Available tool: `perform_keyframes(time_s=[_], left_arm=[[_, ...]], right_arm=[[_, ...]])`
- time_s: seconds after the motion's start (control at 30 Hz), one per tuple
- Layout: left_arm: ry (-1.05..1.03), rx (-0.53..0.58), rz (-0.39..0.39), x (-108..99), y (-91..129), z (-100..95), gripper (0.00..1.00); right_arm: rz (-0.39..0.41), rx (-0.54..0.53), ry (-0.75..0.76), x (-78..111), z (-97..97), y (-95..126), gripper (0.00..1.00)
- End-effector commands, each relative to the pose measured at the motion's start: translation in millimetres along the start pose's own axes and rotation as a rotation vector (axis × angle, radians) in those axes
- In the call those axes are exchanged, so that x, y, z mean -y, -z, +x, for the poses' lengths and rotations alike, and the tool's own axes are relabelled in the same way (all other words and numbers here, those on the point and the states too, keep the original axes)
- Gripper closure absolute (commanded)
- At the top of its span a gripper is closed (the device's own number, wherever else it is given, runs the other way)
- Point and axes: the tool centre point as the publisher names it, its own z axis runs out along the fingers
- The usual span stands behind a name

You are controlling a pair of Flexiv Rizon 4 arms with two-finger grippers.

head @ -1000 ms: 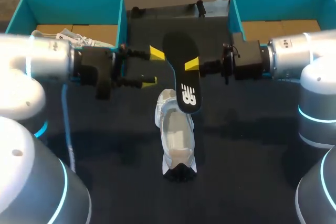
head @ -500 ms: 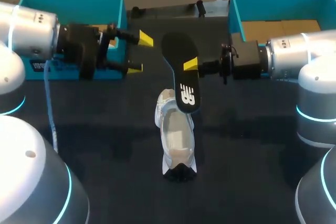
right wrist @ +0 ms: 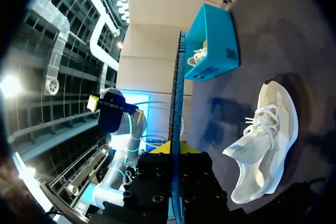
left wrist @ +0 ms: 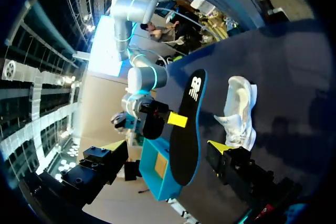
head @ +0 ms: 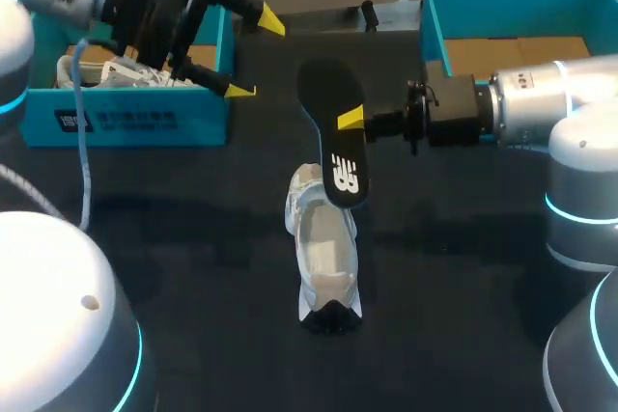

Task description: Take the shoe out of the shoebox, open the shoe tongue, remove and reinsert the insole, then place the shoe into the shoebox

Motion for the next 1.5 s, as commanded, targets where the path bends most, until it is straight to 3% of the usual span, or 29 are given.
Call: perform_keyframes(time_s=[0.03,0.23,0.47,0.6,0.67,0.93,1.5], left_arm=[[-0.001,-0.082,0.055,-8.0,0.4,-6.2,0.00],[-0.076,-0.297,-0.050,-9.5,4.6,-31.3,0.00],[-0.018,-0.481,-0.036,-18.4,5.5,-61.6,0.00],[-0.006,-0.656,-0.009,-23.9,-3.8,-68.8,0.00],[-0.008,-0.721,-0.041,-24.5,-5.9,-70.9,0.00],[-0.008,-0.721,-0.041,-24.5,-5.9,-70.9,0.00],[-0.027,-1.036,-0.025,-36.6,-35.6,-89.7,0.00]], right_arm=[[-0.003,0.001,0.000,0.5,-0.3,-1.5,1.00],[-0.003,0.001,0.000,0.5,-0.3,-1.5,1.00],[-0.003,0.001,0.000,0.5,-0.3,-1.5,1.00],[-0.003,0.001,0.000,0.5,-0.3,-1.5,1.00],[-0.003,0.001,0.000,0.5,-0.3,-1.5,1.00],[-0.003,0.001,0.000,0.5,-0.3,-1.5,1.00],[-0.003,0.001,0.000,0.5,-0.3,-1.5,1.00]])
